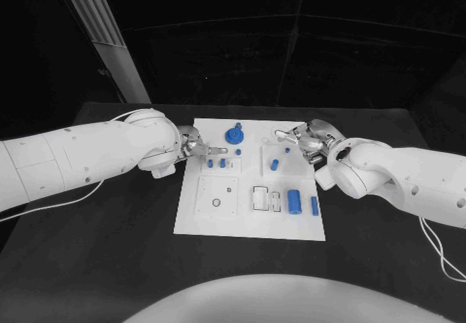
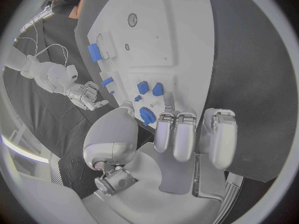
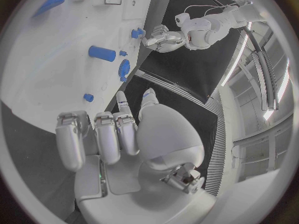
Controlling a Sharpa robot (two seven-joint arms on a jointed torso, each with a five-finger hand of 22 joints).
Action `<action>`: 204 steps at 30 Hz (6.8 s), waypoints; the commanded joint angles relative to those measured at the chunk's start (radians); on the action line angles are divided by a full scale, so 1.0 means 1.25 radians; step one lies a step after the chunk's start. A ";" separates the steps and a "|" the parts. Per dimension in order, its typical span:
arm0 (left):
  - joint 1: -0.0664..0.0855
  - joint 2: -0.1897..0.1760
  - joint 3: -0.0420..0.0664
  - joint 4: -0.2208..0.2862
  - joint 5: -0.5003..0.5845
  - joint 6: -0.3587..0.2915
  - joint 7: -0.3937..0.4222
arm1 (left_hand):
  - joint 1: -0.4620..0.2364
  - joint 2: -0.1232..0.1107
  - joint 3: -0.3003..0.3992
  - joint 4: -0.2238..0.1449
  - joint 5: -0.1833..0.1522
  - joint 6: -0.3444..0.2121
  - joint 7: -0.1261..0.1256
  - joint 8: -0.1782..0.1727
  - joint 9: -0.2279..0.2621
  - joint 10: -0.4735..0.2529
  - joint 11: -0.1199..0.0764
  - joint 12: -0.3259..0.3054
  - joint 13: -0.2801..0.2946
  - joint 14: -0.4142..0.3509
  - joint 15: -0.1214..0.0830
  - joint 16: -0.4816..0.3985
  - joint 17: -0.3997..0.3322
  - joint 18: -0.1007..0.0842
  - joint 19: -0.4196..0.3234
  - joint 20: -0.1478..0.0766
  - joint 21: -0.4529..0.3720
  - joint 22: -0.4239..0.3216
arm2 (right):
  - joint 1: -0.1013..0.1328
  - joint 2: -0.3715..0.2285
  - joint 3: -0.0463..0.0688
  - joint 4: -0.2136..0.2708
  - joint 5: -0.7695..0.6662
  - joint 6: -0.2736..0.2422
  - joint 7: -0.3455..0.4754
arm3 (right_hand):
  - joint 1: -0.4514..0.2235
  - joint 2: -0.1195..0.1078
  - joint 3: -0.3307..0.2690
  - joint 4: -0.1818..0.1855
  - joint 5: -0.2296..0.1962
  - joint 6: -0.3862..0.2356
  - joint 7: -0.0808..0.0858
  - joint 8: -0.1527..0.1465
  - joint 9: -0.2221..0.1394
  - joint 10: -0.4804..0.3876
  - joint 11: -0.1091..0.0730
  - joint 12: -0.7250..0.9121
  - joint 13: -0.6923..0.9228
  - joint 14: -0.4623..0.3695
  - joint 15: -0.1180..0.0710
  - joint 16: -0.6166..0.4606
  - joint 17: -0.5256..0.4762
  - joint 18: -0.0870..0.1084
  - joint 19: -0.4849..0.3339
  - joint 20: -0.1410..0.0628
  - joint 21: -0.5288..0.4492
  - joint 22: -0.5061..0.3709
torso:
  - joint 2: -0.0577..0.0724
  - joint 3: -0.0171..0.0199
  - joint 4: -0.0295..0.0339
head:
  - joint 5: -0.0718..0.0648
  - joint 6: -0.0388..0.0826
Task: Assemble the parts on the task board
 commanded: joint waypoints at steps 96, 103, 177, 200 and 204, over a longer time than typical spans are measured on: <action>-0.058 0.167 0.001 -0.253 -0.496 -0.229 0.668 | 0.794 -0.017 0.185 -0.005 -0.001 0.192 0.062 -0.505 -0.579 -0.418 0.064 -1.070 -0.999 0.084 0.054 0.002 0.211 -0.005 0.085 0.037 0.005 0.211 | -0.002 0.003 0.000 0.008 -0.104 -0.076 0.087 | 0.011 0.005 -0.008 -0.002 0.003 -0.006 -0.001 0.006 0.001 0.083 0.004 0.002 0.208 0.083 -0.001 0.002 0.211 -0.006 0.083 0.003 0.003 0.211 | 0.000 0.0001 -0.0007 | -0.006 0.007; -0.061 0.177 0.001 -0.265 -0.496 -0.225 0.665 | 0.800 -0.015 0.191 -0.006 -0.001 0.192 0.063 -0.508 -0.582 -0.418 0.065 -1.074 -0.999 0.084 0.055 0.002 0.211 -0.005 0.085 0.038 0.005 0.211 | -0.002 0.002 0.000 0.009 -0.104 -0.074 0.084 | 0.013 0.006 -0.008 -0.002 0.004 -0.006 -0.001 0.006 0.001 0.083 0.004 0.002 0.208 0.083 -0.001 0.002 0.211 -0.006 0.083 0.003 0.003 0.211 | 0.001 0.0002 -0.0003 | -0.007 0.006; -0.074 0.190 0.001 -0.303 -0.534 -0.287 0.734 | 0.812 0.012 0.276 -0.004 0.000 0.321 0.041 -0.488 -0.584 -0.277 0.045 -1.092 -1.000 0.084 0.040 0.002 0.211 -0.005 0.085 0.030 0.005 0.211 | -0.002 0.005 0.000 0.008 -0.104 -0.062 0.072 | 0.015 0.007 -0.010 -0.001 0.003 -0.007 -0.001 0.007 0.001 0.083 0.004 0.002 0.208 0.083 -0.001 0.002 0.211 -0.006 0.083 0.003 0.003 0.211 | -0.001 0.0002 0.0013 | -0.010 0.007; -0.024 0.074 0.001 -0.198 -0.505 -0.325 0.756 | 0.791 0.008 0.283 -0.002 0.000 0.325 0.040 -0.494 -0.586 -0.269 0.045 -1.109 -1.000 0.084 0.040 0.002 0.211 -0.005 0.085 0.028 0.005 0.211 | -0.002 0.001 0.000 0.007 -0.104 -0.061 0.072 | 0.015 0.007 -0.010 -0.001 0.003 -0.007 -0.001 0.007 0.001 0.083 0.004 0.002 0.208 0.083 -0.001 0.002 0.211 -0.006 0.083 0.003 0.003 0.211 | 0.000 0.0006 0.0003 | -0.001 0.015; -0.022 0.060 0.001 -0.197 -0.504 -0.308 0.755 | 0.788 0.008 0.284 -0.002 0.000 0.324 0.040 -0.496 -0.586 -0.268 0.046 -1.112 -1.000 0.084 0.040 0.002 0.211 -0.005 0.085 0.028 0.005 0.211 | -0.002 0.001 0.000 0.007 -0.104 -0.061 0.072 | 0.019 0.005 -0.013 -0.002 0.002 -0.007 -0.002 0.009 0.001 0.083 0.004 0.002 0.208 0.083 -0.001 0.002 0.211 -0.006 0.083 0.003 0.003 0.211 | 0.000 0.0006 0.0012 | -0.002 0.014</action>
